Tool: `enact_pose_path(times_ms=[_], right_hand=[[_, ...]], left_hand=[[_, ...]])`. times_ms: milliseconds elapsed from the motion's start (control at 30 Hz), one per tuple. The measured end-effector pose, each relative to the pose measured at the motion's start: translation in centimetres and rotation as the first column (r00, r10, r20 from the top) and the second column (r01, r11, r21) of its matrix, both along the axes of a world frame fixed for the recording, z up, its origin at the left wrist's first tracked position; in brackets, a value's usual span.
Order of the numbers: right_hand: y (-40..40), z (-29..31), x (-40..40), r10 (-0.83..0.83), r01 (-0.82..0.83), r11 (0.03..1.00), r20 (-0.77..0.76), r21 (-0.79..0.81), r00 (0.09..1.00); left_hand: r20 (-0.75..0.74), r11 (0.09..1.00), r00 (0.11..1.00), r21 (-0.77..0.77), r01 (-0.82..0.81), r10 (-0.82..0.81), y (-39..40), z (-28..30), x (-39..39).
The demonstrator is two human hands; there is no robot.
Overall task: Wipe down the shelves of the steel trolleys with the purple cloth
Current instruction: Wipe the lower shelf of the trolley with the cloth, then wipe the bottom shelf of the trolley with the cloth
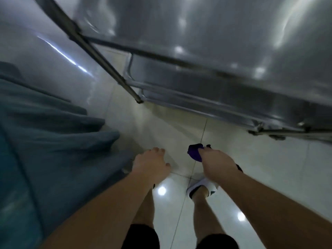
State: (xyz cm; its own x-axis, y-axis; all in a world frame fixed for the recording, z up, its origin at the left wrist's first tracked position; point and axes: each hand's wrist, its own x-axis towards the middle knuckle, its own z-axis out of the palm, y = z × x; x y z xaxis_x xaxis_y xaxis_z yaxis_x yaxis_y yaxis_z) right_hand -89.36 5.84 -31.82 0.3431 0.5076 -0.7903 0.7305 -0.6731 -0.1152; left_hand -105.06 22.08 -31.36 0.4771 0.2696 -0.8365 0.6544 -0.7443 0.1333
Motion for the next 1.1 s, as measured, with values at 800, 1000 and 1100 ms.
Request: enact_pose_path(times_ms=[800,1000,1100], right_hand=[[32.5,39.3,2.9,0.009,-0.2,0.856,0.374,0.476,0.927],[37.2,42.2,8.6,0.041,-0.255,0.775,0.357,0.578,0.933],[38.5,43.1,11.6,0.039,-0.256,0.756,0.348,0.603,0.936]], left_hand=[[0.521,0.906,0.847,0.302,-0.298,0.105,29.0,35.4,-0.6],[0.544,0.864,0.828,0.342,-0.369,0.138,32.8,38.5,4.0],[0.56,0.84,0.81,0.347,-0.418,0.171,33.8,40.1,6.7]])
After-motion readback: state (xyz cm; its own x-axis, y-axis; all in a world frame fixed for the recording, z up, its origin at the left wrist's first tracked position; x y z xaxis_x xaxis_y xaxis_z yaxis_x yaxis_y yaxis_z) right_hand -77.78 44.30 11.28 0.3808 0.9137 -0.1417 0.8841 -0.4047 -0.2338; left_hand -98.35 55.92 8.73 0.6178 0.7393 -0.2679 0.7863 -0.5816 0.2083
